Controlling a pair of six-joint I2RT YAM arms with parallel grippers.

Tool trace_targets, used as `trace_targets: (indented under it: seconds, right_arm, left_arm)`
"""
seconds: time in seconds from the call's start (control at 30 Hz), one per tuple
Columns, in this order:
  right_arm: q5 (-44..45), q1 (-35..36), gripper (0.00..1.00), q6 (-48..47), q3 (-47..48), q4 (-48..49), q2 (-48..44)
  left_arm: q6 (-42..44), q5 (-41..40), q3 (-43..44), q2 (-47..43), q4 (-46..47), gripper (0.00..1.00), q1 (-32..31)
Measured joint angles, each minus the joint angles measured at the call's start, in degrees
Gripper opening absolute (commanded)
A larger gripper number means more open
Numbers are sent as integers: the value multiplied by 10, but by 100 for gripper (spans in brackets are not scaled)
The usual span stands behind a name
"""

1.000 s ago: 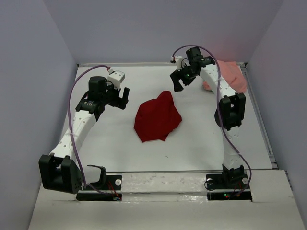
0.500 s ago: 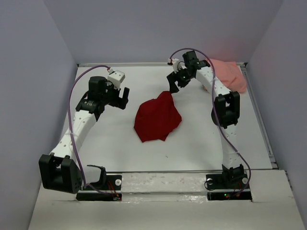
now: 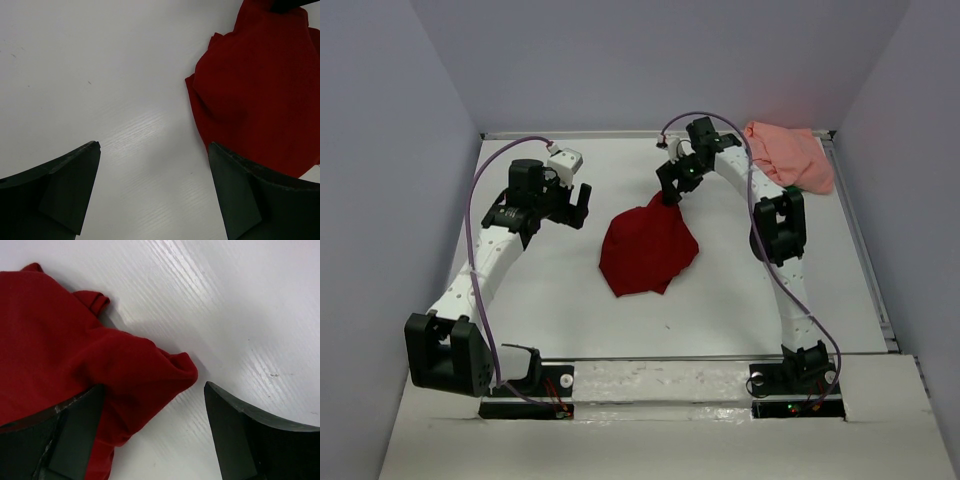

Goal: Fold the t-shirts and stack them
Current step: Flatten out the tshirt

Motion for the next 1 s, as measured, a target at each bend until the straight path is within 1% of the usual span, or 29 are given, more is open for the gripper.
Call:
trace_targets:
  seconds: [0.07, 0.1, 0.23, 0.4, 0.6, 0.7, 0.77, 0.83, 0.87, 0.9, 0.93, 1.0]
  right_arm:
    - [-5, 3, 80, 0, 14, 0, 4]
    - [-7, 4, 75, 0, 18, 0, 5]
    - [-16, 10, 69, 0, 30, -2, 7]
    - [-23, 14, 69, 0, 31, -6, 7]
    - [-24, 17, 79, -3, 24, -6, 8]
    - [-22, 17, 80, -5, 18, -7, 10]
    - [-19, 17, 78, -5, 17, -7, 12]
    - [-16, 17, 64, -7, 16, -7, 13]
    - [-15, 17, 50, -8, 15, -7, 14]
    - [-15, 17, 31, -11, 14, -7, 14]
    - [-16, 17, 0, -12, 13, -8, 14]
    - [-16, 17, 0, -15, 11, -8, 15]
  left_arm:
    - [0, 0, 0, 0, 0, 99, 0]
    - [0, 0, 0, 0, 0, 99, 0]
    - [0, 0, 0, 0, 0, 99, 0]
    - [1, 0, 0, 0, 0, 99, 0]
    - [2, 1, 0, 0, 0, 99, 0]
    - [3, 2, 0, 0, 0, 99, 0]
    - [3, 2, 0, 0, 0, 98, 0]
    - [4, 4, 0, 0, 0, 98, 0]
    - [4, 4, 0, 0, 0, 98, 0]
    - [4, 5, 0, 0, 0, 98, 0]
    - [4, 6, 0, 0, 0, 98, 0]
    - [4, 8, 0, 0, 0, 98, 0]
